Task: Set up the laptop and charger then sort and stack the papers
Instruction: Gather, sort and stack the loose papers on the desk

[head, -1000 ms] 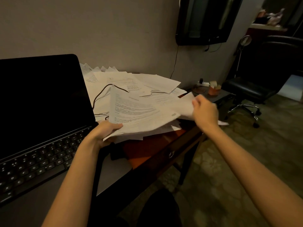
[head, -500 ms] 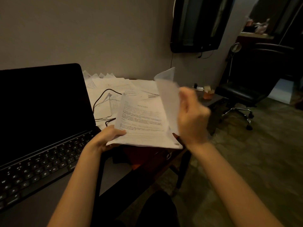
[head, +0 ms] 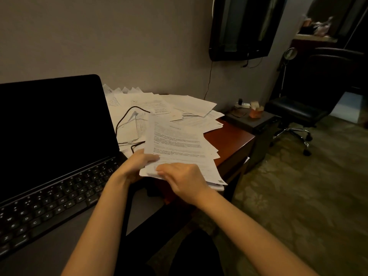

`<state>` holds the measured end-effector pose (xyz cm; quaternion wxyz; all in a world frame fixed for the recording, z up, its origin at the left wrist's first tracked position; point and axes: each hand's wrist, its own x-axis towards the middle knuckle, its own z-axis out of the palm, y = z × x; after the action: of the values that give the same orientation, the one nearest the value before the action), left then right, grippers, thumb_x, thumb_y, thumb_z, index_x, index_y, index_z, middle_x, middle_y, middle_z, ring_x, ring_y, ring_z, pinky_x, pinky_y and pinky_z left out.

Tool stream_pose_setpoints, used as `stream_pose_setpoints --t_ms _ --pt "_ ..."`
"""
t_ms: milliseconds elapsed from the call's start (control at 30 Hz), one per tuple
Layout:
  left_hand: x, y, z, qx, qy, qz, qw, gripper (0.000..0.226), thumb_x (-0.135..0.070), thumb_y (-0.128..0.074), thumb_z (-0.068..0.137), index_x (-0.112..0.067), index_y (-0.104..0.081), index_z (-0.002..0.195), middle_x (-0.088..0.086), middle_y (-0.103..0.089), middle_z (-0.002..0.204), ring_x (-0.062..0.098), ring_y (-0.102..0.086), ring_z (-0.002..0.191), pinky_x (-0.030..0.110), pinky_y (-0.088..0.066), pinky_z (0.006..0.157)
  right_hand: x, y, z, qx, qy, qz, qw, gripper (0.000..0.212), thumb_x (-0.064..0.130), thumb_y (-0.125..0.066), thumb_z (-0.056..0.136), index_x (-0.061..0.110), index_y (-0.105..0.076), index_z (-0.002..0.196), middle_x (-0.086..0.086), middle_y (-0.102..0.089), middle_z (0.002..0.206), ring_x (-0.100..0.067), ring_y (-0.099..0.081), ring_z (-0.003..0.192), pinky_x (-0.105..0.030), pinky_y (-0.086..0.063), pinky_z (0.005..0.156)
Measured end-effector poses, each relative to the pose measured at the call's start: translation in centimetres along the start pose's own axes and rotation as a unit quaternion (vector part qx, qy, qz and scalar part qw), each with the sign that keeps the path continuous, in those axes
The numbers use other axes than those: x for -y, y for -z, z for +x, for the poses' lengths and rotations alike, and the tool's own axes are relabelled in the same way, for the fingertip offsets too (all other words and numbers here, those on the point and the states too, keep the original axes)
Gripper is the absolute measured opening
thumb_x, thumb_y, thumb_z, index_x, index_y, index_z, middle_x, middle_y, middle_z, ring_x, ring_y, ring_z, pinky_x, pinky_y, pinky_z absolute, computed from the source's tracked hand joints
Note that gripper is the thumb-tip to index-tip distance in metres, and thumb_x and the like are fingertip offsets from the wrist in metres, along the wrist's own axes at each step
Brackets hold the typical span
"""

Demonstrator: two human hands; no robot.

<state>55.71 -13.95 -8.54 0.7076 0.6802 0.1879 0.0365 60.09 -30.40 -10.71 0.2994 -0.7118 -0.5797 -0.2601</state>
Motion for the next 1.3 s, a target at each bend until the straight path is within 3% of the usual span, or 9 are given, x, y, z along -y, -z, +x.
stream_pose_setpoints --t_ms 133,233,333,500,667,800,933,1100,1300 --pt "-0.3 -0.3 -0.1 -0.074 -0.070 -0.057 0.993 0.036 0.007 -0.044 0.093 -0.010 -0.050 0.124 0.009 -0.063 0.115 0.012 -0.065 0.086 0.021 -0.055 0.061 -2.2 3.1 1.2 -0.058 -0.214 0.085 0.971 0.049 0.042 -0.031 0.094 0.014 -0.070 0.102 -0.004 -0.073 0.091 -0.022 -0.068 0.080 -0.036 -0.055 0.067" --pt "-0.5 -0.5 0.3 -0.174 -0.184 -0.106 0.961 0.041 0.006 -0.043 0.095 -0.013 -0.045 0.132 -0.001 -0.060 0.115 0.008 -0.061 0.096 0.018 -0.055 0.072 -6.7 4.4 2.7 -0.133 -0.321 0.006 0.938 0.026 0.024 -0.043 0.097 0.016 -0.065 0.107 0.001 -0.069 0.097 -0.014 -0.063 0.083 -0.035 -0.054 0.072" --pt "0.1 -1.1 0.7 -0.267 -0.243 -0.045 0.932 0.040 0.004 -0.041 0.096 -0.017 -0.044 0.130 -0.007 -0.057 0.112 0.011 -0.057 0.106 0.015 -0.049 0.080 -10.4 3.6 3.3 0.013 -0.370 -0.066 0.927 0.033 0.011 -0.050 0.094 0.017 -0.053 0.126 -0.002 -0.054 0.128 -0.016 -0.050 0.115 -0.024 -0.042 0.088" --pt "1.4 -1.0 1.5 -0.371 -0.244 0.155 0.882 0.044 0.001 -0.041 0.097 -0.012 -0.040 0.139 0.005 -0.054 0.114 0.008 -0.052 0.095 0.003 -0.043 0.068 -13.9 0.9 4.5 0.267 -0.313 -0.148 0.899 0.068 0.037 -0.061 0.088 0.012 -0.029 0.142 -0.010 -0.033 0.144 -0.027 -0.034 0.131 -0.039 -0.042 0.099" --pt "1.9 -0.1 2.3 -0.407 -0.282 0.248 0.833 0.073 0.007 -0.048 0.091 -0.033 -0.026 0.148 0.007 -0.050 0.127 0.020 -0.054 0.108 0.034 -0.059 0.075 -16.9 -0.9 7.0 0.311 -0.249 -0.187 0.898 0.073 0.056 -0.054 0.085 0.011 -0.034 0.139 -0.014 -0.040 0.138 -0.029 -0.037 0.126 -0.040 -0.039 0.097" --pt "1.8 -0.5 2.4 -0.425 -0.248 0.180 0.852 0.068 0.010 -0.043 0.091 -0.026 -0.030 0.148 -0.002 -0.045 0.113 0.015 -0.051 0.097 0.038 -0.058 0.073 -18.8 -1.6 7.5 0.359 -0.221 -0.180 0.889 0.069 0.066 -0.044 0.086 0.014 -0.040 0.132 -0.013 -0.052 0.125 -0.027 -0.049 0.110 -0.037 -0.043 0.081" --pt "1.7 -0.1 2.6 -0.428 -0.234 0.121 0.865 0.062 0.006 -0.040 0.094 -0.025 -0.030 0.146 0.007 -0.047 0.132 0.019 -0.052 0.114 0.029 -0.054 0.076 -19.3 -2.0 6.9 0.348 -0.166 -0.212 0.898 0.052 0.055 -0.030 0.096 0.013 -0.043 0.126 -0.012 -0.060 0.107 -0.025 -0.057 0.091 -0.031 -0.039 0.068" --pt "1.0 -0.7 2.5 -0.415 -0.236 0.088 0.874 0.056 0.007 -0.039 0.093 -0.020 -0.039 0.142 -0.001 -0.048 0.118 0.011 -0.050 0.106 0.008 -0.049 0.064 -20.1 -1.8 6.7 0.324 -0.156 -0.289 0.887 0.026 0.023 -0.043 0.097 0.014 -0.043 0.121 -0.006 -0.064 0.103 -0.024 -0.061 0.085 -0.030 -0.040 0.065" --pt "0.3 -0.1 2.3 -0.414 -0.185 -0.028 0.891 0.048 0.009 -0.040 0.091 -0.012 -0.044 0.133 -0.001 -0.055 0.117 0.014 -0.054 0.102 0.028 -0.049 0.081 -19.1 -0.1 7.2 0.222 -0.227 -0.274 0.908 0.022 0.013 -0.051 0.091 0.018 -0.061 0.110 -0.008 -0.065 0.106 -0.028 -0.060 0.098 -0.029 -0.039 0.071"
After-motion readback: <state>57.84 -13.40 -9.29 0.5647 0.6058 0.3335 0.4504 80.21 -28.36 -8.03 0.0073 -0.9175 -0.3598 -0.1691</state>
